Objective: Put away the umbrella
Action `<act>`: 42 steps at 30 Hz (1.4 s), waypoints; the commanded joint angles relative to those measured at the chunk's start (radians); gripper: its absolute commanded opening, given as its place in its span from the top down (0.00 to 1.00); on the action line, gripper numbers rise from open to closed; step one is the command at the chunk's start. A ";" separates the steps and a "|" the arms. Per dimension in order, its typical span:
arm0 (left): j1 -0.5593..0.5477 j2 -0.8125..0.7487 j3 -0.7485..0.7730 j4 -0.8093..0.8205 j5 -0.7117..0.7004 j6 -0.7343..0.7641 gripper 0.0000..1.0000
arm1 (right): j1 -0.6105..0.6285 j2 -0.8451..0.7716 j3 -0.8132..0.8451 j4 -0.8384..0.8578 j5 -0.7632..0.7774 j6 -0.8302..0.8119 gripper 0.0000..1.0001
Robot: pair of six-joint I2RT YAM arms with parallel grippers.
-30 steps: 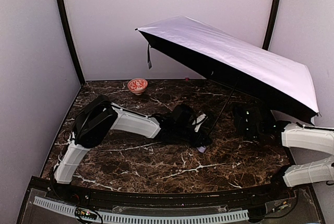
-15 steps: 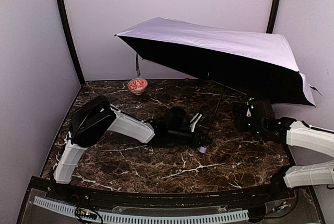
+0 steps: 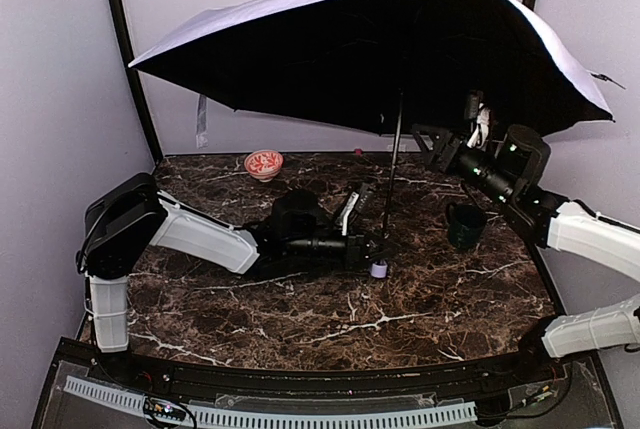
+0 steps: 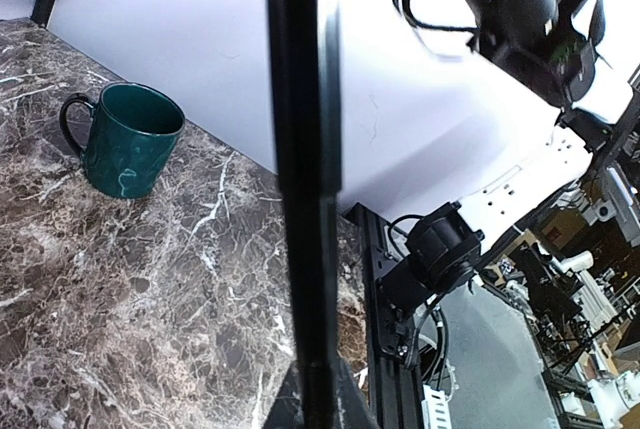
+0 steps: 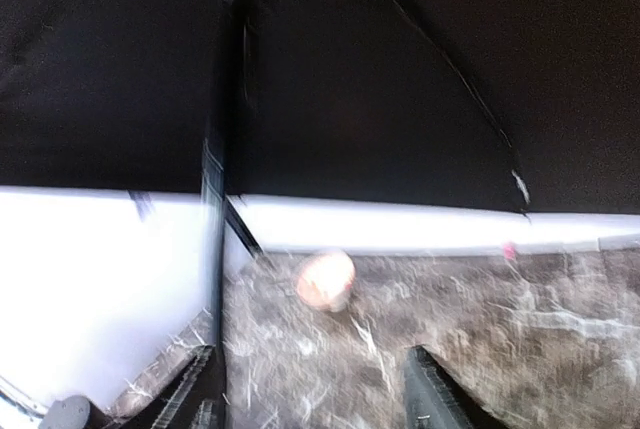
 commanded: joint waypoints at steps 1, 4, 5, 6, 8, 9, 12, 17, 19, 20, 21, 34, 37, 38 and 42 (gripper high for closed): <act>-0.011 -0.065 -0.027 0.135 0.032 0.005 1.00 | -0.007 0.094 0.117 0.282 -0.086 0.086 0.27; -0.015 -0.082 -0.034 0.116 0.028 0.026 1.00 | -0.017 0.172 0.192 0.324 -0.106 0.130 0.14; -0.016 -0.088 -0.036 0.109 0.027 0.035 1.00 | -0.021 0.193 0.214 0.345 -0.122 0.146 0.10; -0.016 -0.094 -0.039 0.104 0.024 0.045 1.00 | -0.024 0.214 0.232 0.366 -0.130 0.166 0.07; -0.018 -0.104 -0.047 0.098 0.017 0.059 1.00 | -0.030 0.245 0.260 0.401 -0.119 0.198 0.06; -0.018 -0.106 -0.049 0.096 0.014 0.065 1.00 | -0.032 0.261 0.269 0.412 -0.104 0.214 0.07; -0.021 -0.108 -0.048 0.091 0.011 0.073 1.00 | -0.042 0.297 0.281 0.461 -0.076 0.263 0.11; -0.027 -0.107 -0.053 0.100 0.008 0.073 1.00 | -0.059 0.357 0.288 0.593 -0.097 0.356 0.31; -0.030 -0.107 -0.052 0.093 0.004 0.079 1.00 | -0.064 0.374 0.297 0.619 -0.111 0.375 0.33; -0.031 -0.106 -0.052 0.091 0.004 0.081 1.00 | -0.064 0.379 0.297 0.629 -0.109 0.380 0.33; -0.032 -0.105 -0.053 0.090 0.005 0.081 1.00 | -0.065 0.381 0.294 0.638 -0.100 0.387 0.33; -0.042 -0.098 -0.044 0.089 0.003 0.080 1.00 | -0.069 0.418 0.298 0.691 -0.063 0.408 0.47; -0.044 -0.098 -0.044 0.088 0.005 0.081 1.00 | -0.071 0.422 0.292 0.719 -0.060 0.416 0.54; -0.044 -0.098 -0.045 0.087 0.005 0.082 1.00 | -0.070 0.423 0.290 0.722 -0.058 0.415 0.57; -0.045 -0.097 -0.043 0.086 0.004 0.082 1.00 | -0.072 0.420 0.288 0.719 -0.062 0.403 0.59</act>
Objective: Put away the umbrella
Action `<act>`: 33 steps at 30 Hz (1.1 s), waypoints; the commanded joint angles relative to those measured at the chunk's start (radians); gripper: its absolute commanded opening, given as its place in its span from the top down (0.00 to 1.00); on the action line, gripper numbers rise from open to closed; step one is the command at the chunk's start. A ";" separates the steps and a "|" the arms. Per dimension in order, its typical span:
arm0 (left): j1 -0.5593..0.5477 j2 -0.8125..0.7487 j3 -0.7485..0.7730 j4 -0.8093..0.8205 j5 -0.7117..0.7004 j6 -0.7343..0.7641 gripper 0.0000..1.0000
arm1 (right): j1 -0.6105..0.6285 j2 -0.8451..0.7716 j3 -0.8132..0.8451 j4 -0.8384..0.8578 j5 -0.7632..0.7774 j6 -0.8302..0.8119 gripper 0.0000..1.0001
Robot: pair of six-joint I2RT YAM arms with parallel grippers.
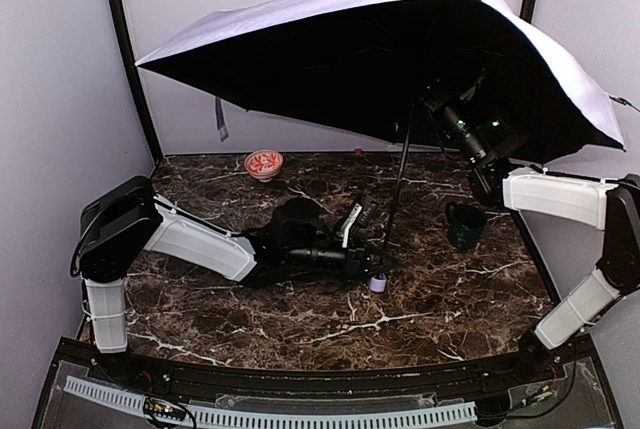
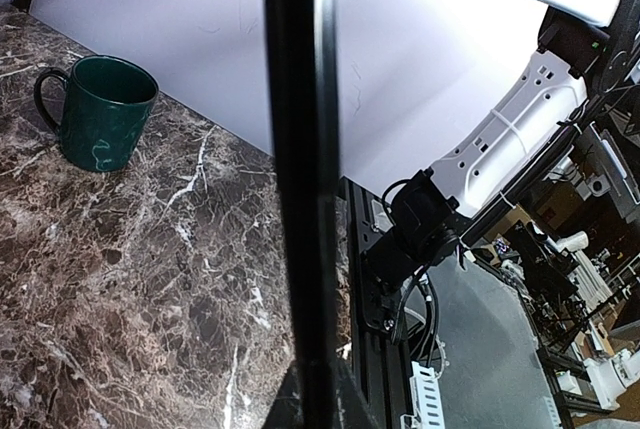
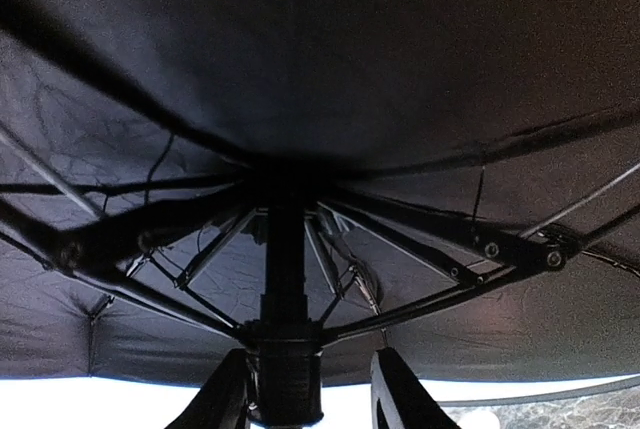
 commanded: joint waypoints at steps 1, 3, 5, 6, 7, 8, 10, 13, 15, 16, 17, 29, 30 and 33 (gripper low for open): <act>-0.008 -0.065 0.010 0.090 -0.001 0.062 1.00 | -0.007 0.000 0.017 0.057 0.008 -0.005 0.59; -0.008 -0.063 0.010 0.092 -0.001 0.061 1.00 | -0.007 -0.001 0.020 0.045 0.008 -0.008 0.59; -0.008 -0.063 0.012 0.092 -0.001 0.062 1.00 | -0.008 0.000 0.022 0.040 0.006 -0.007 0.63; -0.008 -0.063 0.013 0.090 -0.001 0.064 1.00 | -0.009 0.001 0.022 0.043 0.004 -0.007 0.65; -0.008 -0.063 0.015 0.088 0.000 0.065 1.00 | -0.010 0.001 0.021 0.043 0.002 -0.008 0.68; -0.008 -0.063 0.016 0.085 0.001 0.066 1.00 | -0.010 0.000 0.022 0.042 0.001 -0.010 0.71; -0.008 -0.063 0.018 0.083 0.003 0.069 1.00 | -0.010 -0.001 0.021 0.039 -0.002 -0.012 0.77; -0.008 -0.063 0.024 0.080 0.006 0.072 1.00 | -0.013 -0.002 0.024 0.032 -0.015 -0.019 0.90; -0.008 -0.063 0.025 0.079 0.008 0.071 1.00 | -0.016 -0.004 0.022 0.030 -0.020 -0.021 0.99; -0.008 -0.064 0.027 0.079 0.009 0.072 1.00 | -0.015 -0.006 0.021 0.028 -0.021 -0.022 1.00; -0.008 -0.064 0.027 0.080 0.010 0.072 1.00 | -0.017 -0.007 0.020 0.026 -0.022 -0.024 1.00; 0.048 -0.177 0.001 0.062 0.006 0.136 1.00 | 0.059 -0.050 0.120 -0.502 -0.188 -0.381 0.97; 0.051 -0.186 0.005 0.044 0.003 0.160 1.00 | 0.085 -0.048 0.120 -0.548 -0.182 -0.428 0.97; 0.054 -0.211 0.036 -0.029 -0.001 0.234 1.00 | 0.155 -0.030 0.090 -0.638 -0.189 -0.538 0.96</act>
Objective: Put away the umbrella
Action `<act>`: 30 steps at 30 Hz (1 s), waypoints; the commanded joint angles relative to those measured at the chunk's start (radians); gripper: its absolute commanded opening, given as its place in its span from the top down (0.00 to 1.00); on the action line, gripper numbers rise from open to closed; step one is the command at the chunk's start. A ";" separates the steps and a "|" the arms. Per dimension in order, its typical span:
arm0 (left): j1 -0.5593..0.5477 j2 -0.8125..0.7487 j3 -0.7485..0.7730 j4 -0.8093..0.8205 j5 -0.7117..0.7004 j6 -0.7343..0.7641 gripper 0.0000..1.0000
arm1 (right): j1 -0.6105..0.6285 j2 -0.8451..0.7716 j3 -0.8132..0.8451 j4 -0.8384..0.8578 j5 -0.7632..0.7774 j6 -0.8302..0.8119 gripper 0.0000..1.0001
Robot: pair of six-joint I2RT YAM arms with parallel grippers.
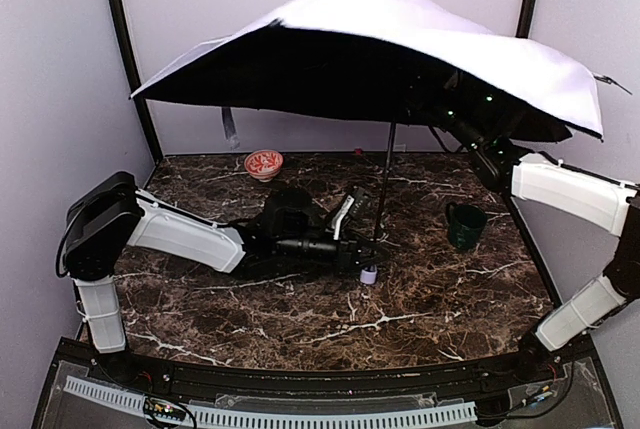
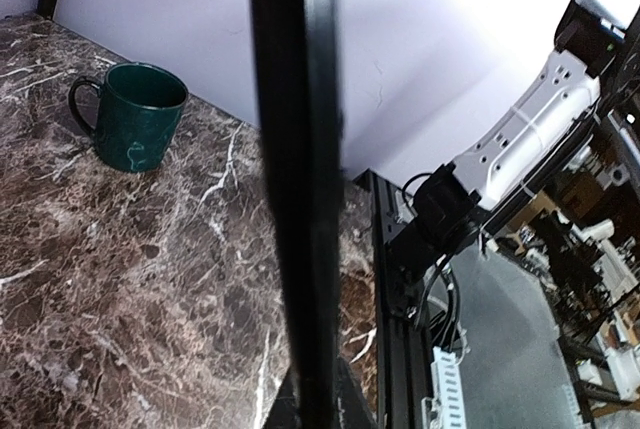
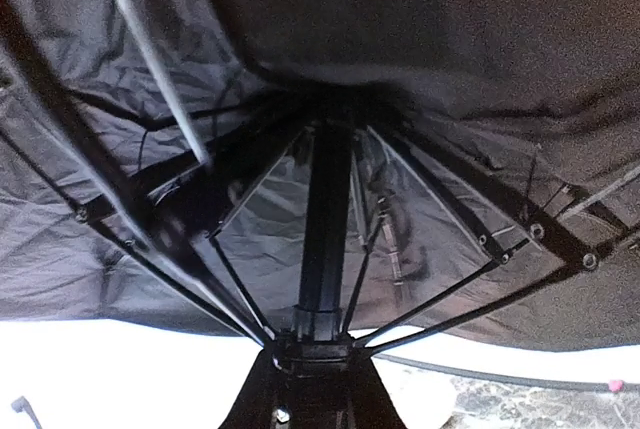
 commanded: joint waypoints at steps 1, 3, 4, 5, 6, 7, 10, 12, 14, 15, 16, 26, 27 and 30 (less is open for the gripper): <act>0.017 -0.152 0.047 0.072 0.012 0.181 1.00 | 0.108 0.022 -0.056 -0.294 -0.094 -0.278 0.96; 0.027 -0.182 0.027 0.097 0.006 0.197 1.00 | 0.122 0.017 -0.112 -0.262 -0.099 -0.271 0.96; 0.029 -0.195 0.022 0.098 -0.006 0.205 1.00 | 0.129 0.014 -0.142 -0.243 -0.100 -0.266 0.95; 0.031 -0.213 0.021 0.085 -0.020 0.217 1.00 | 0.140 0.012 -0.168 -0.232 -0.100 -0.272 0.95; 0.031 -0.223 0.021 0.076 -0.023 0.231 1.00 | 0.152 0.013 -0.176 -0.234 -0.099 -0.280 0.95; 0.031 -0.232 0.020 0.069 -0.028 0.244 1.00 | 0.163 0.015 -0.190 -0.244 -0.091 -0.289 0.94; 0.032 -0.251 0.013 0.063 -0.027 0.272 1.00 | 0.187 0.015 -0.238 -0.239 -0.061 -0.298 0.93; 0.032 -0.262 0.007 0.062 -0.038 0.288 1.00 | 0.191 0.015 -0.274 -0.216 -0.050 -0.287 0.92; 0.033 -0.267 0.002 0.065 -0.054 0.299 1.00 | 0.200 0.017 -0.295 -0.207 -0.032 -0.282 0.92; 0.033 -0.263 0.003 0.064 -0.061 0.305 1.00 | 0.204 0.020 -0.299 -0.206 -0.024 -0.283 0.92; 0.033 -0.256 0.006 0.060 -0.065 0.310 1.00 | 0.212 0.022 -0.302 -0.205 -0.016 -0.285 0.92; 0.033 -0.233 -0.056 0.088 -0.081 0.319 1.00 | 0.237 -0.018 -0.309 -0.233 0.069 -0.300 0.82; 0.033 -0.233 -0.061 0.092 -0.082 0.316 1.00 | 0.237 -0.025 -0.308 -0.238 0.079 -0.303 0.82; 0.033 -0.230 -0.071 0.101 -0.089 0.313 1.00 | 0.237 -0.035 -0.301 -0.250 0.099 -0.314 0.83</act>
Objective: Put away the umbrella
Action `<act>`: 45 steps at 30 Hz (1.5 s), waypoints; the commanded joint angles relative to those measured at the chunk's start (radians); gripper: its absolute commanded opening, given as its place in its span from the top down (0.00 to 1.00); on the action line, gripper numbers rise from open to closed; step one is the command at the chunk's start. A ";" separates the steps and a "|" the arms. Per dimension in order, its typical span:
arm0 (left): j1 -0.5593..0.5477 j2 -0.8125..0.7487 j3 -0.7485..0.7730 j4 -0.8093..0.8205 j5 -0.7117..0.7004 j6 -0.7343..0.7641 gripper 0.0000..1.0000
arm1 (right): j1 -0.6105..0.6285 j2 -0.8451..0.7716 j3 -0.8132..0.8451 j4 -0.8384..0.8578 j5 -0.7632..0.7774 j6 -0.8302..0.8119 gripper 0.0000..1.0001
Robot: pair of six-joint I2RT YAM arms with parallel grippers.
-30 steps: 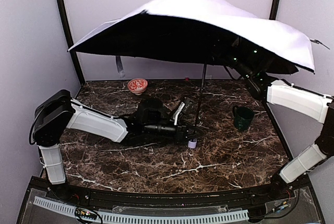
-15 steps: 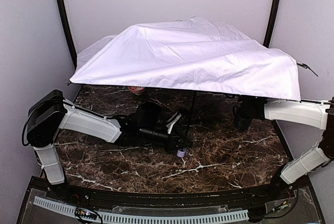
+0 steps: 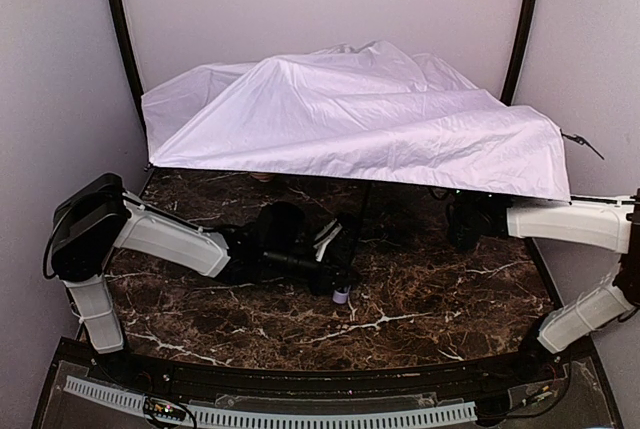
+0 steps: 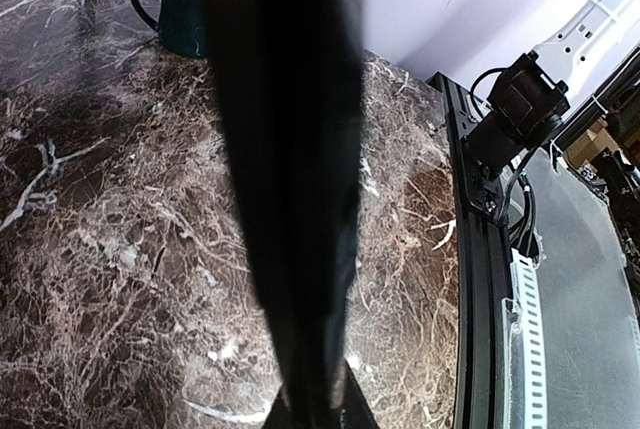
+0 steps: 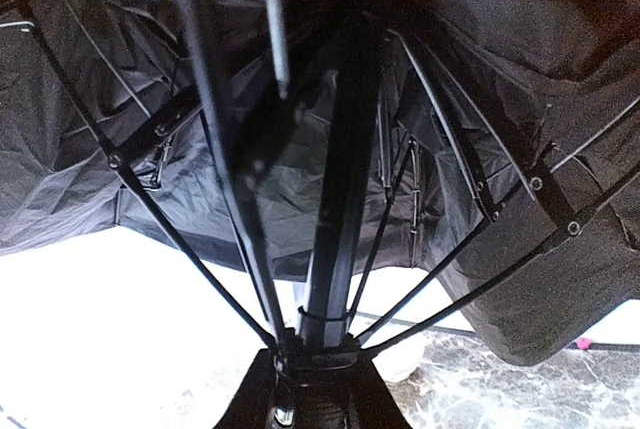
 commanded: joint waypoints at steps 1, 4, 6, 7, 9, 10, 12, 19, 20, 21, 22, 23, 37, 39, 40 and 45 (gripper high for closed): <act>0.013 -0.151 0.043 0.342 -0.019 0.079 1.00 | 0.051 0.036 -0.051 -0.315 -0.095 -0.086 0.81; 0.013 -0.150 0.049 0.346 -0.022 0.093 1.00 | 0.060 0.046 -0.050 -0.325 -0.090 -0.086 0.77; 0.013 -0.145 0.056 0.346 -0.025 0.107 1.00 | 0.068 0.051 -0.056 -0.321 -0.082 -0.086 0.76; 0.013 -0.142 0.057 0.348 -0.026 0.113 1.00 | 0.073 0.052 -0.055 -0.323 -0.079 -0.085 0.75; 0.013 -0.139 0.054 0.355 -0.023 0.116 1.00 | 0.074 0.045 -0.050 -0.326 -0.076 -0.087 0.74; 0.013 -0.139 0.051 0.358 -0.020 0.113 1.00 | 0.075 0.038 -0.048 -0.328 -0.075 -0.090 0.76; 0.013 -0.139 0.033 0.366 -0.018 0.103 1.00 | 0.075 0.020 -0.038 -0.337 -0.067 -0.099 0.79; 0.013 -0.135 0.011 0.386 -0.012 0.097 1.00 | 0.074 -0.014 0.001 -0.386 -0.051 -0.124 0.87; 0.013 -0.130 0.008 0.389 -0.004 0.090 1.00 | 0.074 -0.020 0.009 -0.396 -0.049 -0.126 0.90; 0.013 -0.125 0.003 0.394 0.004 0.082 1.00 | 0.074 -0.025 0.020 -0.407 -0.047 -0.130 0.92; 0.013 -0.120 -0.004 0.400 0.013 0.073 1.00 | 0.075 -0.029 0.028 -0.416 -0.044 -0.135 0.94; 0.013 -0.116 -0.014 0.410 0.018 0.065 1.00 | 0.075 -0.037 0.034 -0.422 -0.037 -0.138 0.97; 0.012 -0.346 -0.226 0.194 -0.128 0.236 0.46 | -0.073 -0.108 0.050 -0.317 0.052 -0.217 1.00; 0.012 -0.429 -0.275 0.150 -0.161 0.269 0.44 | -0.132 -0.110 0.034 -0.258 0.016 -0.223 1.00; 0.013 -0.470 -0.294 0.126 -0.170 0.282 0.42 | -0.164 -0.109 0.028 -0.228 -0.007 -0.224 1.00; 0.029 -0.676 -0.387 0.069 -0.209 0.296 0.29 | -0.246 -0.094 0.027 -0.175 -0.082 -0.317 1.00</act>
